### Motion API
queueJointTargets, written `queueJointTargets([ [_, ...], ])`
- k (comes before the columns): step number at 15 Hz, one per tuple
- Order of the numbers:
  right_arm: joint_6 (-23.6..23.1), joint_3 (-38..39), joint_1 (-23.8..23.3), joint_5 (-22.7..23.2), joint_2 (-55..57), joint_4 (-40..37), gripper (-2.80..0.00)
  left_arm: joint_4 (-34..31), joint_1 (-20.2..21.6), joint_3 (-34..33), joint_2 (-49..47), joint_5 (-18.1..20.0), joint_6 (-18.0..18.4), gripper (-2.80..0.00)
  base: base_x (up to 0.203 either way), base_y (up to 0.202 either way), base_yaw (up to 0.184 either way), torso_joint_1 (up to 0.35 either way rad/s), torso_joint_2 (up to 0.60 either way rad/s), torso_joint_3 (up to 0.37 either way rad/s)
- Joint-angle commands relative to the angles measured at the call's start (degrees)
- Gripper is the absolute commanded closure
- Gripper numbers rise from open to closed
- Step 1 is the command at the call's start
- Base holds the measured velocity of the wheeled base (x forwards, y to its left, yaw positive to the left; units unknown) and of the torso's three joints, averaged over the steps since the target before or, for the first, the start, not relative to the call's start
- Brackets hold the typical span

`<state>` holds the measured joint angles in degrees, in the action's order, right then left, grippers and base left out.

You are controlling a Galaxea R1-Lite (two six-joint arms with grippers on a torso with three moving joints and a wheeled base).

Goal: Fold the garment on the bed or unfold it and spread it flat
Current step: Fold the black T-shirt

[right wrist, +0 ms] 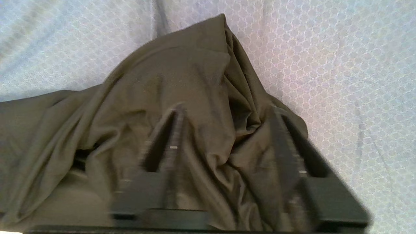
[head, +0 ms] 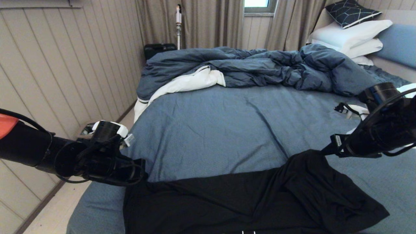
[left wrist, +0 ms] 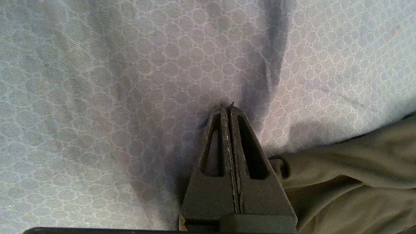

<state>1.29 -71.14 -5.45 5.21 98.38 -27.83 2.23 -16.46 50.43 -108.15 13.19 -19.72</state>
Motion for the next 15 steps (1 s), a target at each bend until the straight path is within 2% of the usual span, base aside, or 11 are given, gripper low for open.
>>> queueJointTargets([
  [1,0.15,-0.19,0.03,0.1,2.11,-0.12,-2.8,0.05,0.02,0.02,0.05,0.14,-0.09,0.0,0.0,0.0,0.0,0.0,0.0,0.0],
  [6,0.88,-0.5,2.81,0.33,6.06,1.94,-2.8,0.23,0.02,0.02,-0.39,0.17,-0.05,0.0,0.0,0.0,0.0,0.0,0.0,0.0],
  [7,0.9,-0.36,3.32,0.27,6.3,2.05,0.0,0.23,0.02,0.1,-0.39,0.17,0.04,0.0,0.0,0.0,0.0,0.0,0.0,0.0],
  [15,1.05,-0.01,4.01,0.34,3.77,1.88,0.0,0.23,-0.07,0.1,-0.74,0.26,0.04,0.0,0.0,0.0,0.0,0.0,0.0,0.0],
])
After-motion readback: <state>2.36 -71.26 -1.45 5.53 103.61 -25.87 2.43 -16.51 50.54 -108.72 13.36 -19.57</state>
